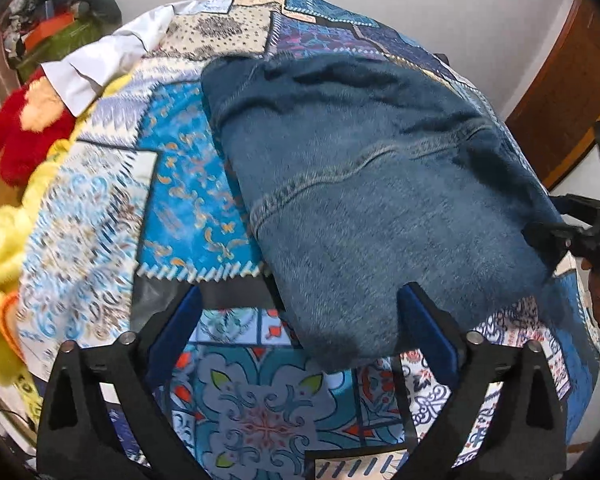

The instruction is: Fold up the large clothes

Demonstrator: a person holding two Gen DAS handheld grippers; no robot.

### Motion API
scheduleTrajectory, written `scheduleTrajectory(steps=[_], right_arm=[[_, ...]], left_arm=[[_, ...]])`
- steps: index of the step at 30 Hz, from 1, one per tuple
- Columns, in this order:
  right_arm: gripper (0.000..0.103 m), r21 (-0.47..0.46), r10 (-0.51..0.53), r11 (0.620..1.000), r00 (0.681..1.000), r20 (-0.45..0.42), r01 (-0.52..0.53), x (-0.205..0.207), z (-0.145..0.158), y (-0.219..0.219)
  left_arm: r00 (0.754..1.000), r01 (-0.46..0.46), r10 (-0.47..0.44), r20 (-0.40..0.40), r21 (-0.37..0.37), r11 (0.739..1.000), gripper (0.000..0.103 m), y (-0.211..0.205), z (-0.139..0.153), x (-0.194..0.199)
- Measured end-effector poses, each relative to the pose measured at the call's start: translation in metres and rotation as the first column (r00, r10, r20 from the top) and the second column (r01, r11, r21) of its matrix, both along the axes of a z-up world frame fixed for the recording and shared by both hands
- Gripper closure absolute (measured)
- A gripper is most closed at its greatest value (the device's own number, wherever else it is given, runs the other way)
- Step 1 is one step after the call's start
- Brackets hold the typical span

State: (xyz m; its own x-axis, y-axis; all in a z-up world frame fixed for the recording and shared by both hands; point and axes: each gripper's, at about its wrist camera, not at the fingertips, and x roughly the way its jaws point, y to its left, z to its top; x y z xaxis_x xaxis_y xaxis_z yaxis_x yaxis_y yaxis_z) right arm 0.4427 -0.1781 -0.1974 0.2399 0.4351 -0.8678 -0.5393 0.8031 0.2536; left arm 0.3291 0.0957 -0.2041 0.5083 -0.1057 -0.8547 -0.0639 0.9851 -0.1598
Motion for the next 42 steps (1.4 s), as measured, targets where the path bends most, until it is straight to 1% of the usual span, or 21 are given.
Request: scheduleTrajectory(steps=[2,3,7,8,10,12,13,14,17,19,22,24,26,28,30,32,35,36,38,39,42], right_arm=[[0.0,0.04,-0.031,0.999,0.998,-0.057,0.033,0.002,-0.009,-0.014],[0.0,0.045,-0.037,0.998,0.997,-0.067,0.04,0.002,-0.012,-0.018],[0.0,0.027,-0.038,0.999,0.998,-0.048,0.04,-0.006,-0.01,-0.029],[0.0,0.006,-0.047,0.999,0.999,-0.028,0.047,-0.008,-0.005,-0.033],[0.0,-0.029,-0.067,0.997,0.998,0.021,0.068,-0.009,0.009,-0.043],[0.001,-0.069,-0.101,0.992,0.993,0.06,0.105,-0.007,0.024,-0.051],[0.001,-0.09,-0.121,0.987,0.988,0.095,0.13,-0.006,0.033,-0.055],[0.001,-0.082,-0.125,0.988,0.986,0.11,0.134,-0.005,0.043,-0.058],[0.001,-0.014,-0.135,0.99,0.984,0.114,0.137,0.002,0.063,-0.058],[0.001,0.057,-0.137,0.99,0.985,0.106,0.132,0.01,0.076,-0.048],[0.001,0.136,-0.115,0.985,0.991,0.073,0.105,0.025,0.085,-0.023],[0.001,0.179,-0.097,0.98,0.995,0.027,0.091,0.038,0.081,0.0],[0.002,0.18,-0.084,0.98,0.996,0.0,0.083,0.049,0.073,0.022],[0.009,0.169,-0.066,0.983,0.996,-0.058,0.075,0.066,0.054,0.044],[0.026,0.154,-0.059,0.985,0.989,-0.139,0.08,0.081,0.033,0.057],[0.036,0.131,-0.063,0.988,0.984,-0.167,0.086,0.092,0.018,0.067],[0.06,0.099,-0.044,0.994,0.992,-0.121,0.056,0.098,0.016,0.075],[0.07,0.118,-0.022,0.992,0.993,-0.113,0.035,0.101,0.019,0.077],[0.08,0.136,0.016,0.991,0.996,-0.089,-0.004,0.106,0.026,0.081],[0.083,0.133,0.024,0.991,0.997,-0.071,-0.014,0.108,0.029,0.083],[0.083,0.084,0.055,0.995,0.998,-0.003,-0.054,0.115,0.032,0.095]], left_arm=[[1.0,0.009,-0.009,0.015,0.013,1.0,0.001,-0.004,-0.006,-0.006],[1.0,0.014,-0.014,0.02,0.017,1.0,0.0,-0.006,-0.007,-0.01],[0.999,0.044,-0.044,-0.014,0.047,0.998,0.0,-0.006,-0.013,-0.019],[0.998,0.054,-0.052,-0.031,0.074,0.996,0.0,-0.007,-0.014,-0.02],[0.997,0.054,-0.043,-0.057,0.2,0.978,0.003,-0.006,-0.015,-0.026],[0.998,0.047,-0.037,-0.047,0.248,0.968,0.005,0.001,-0.011,-0.031],[0.999,0.038,-0.029,-0.038,0.248,0.968,0.005,0.006,-0.008,-0.032],[1.0,0.023,-0.018,-0.026,0.244,0.969,0.005,0.014,-0.003,-0.032],[0.999,-0.039,0.03,0.038,0.251,0.967,0.005,0.033,0.022,-0.028],[0.996,-0.067,0.049,0.076,0.254,0.965,0.005,0.043,0.035,-0.018],[0.992,-0.092,0.068,0.109,0.233,0.968,0.005,0.054,0.05,0.008],[0.992,-0.081,0.06,0.115,0.189,0.979,0.005,0.055,0.055,0.03],[0.993,-0.068,0.053,0.102,0.15,0.986,0.005,0.053,0.052,0.053],[0.996,-0.048,0.04,0.08,0.104,0.993,0.005,0.049,0.044,0.077],[0.998,-0.029,0.027,0.049,0.057,0.998,0.005,0.044,0.032,0.104],[0.999,-0.017,0.016,0.027,0.035,0.999,0.005,0.037,0.021,0.127],[0.999,-0.033,0.033,0.007,0.026,0.999,0.005,0.029,0.006,0.154],[0.999,-0.043,0.042,0.007,0.019,0.999,0.005,0.028,0.004,0.163],[0.998,-0.056,0.056,0.011,0.004,0.998,0.005,0.025,0.001,0.177],[0.998,-0.064,0.064,0.011,-0.001,0.998,0.005,0.025,0.0,0.184],[0.996,-0.088,0.088,-0.003,0.006,0.996,0.005,0.024,-0.005,0.198]])
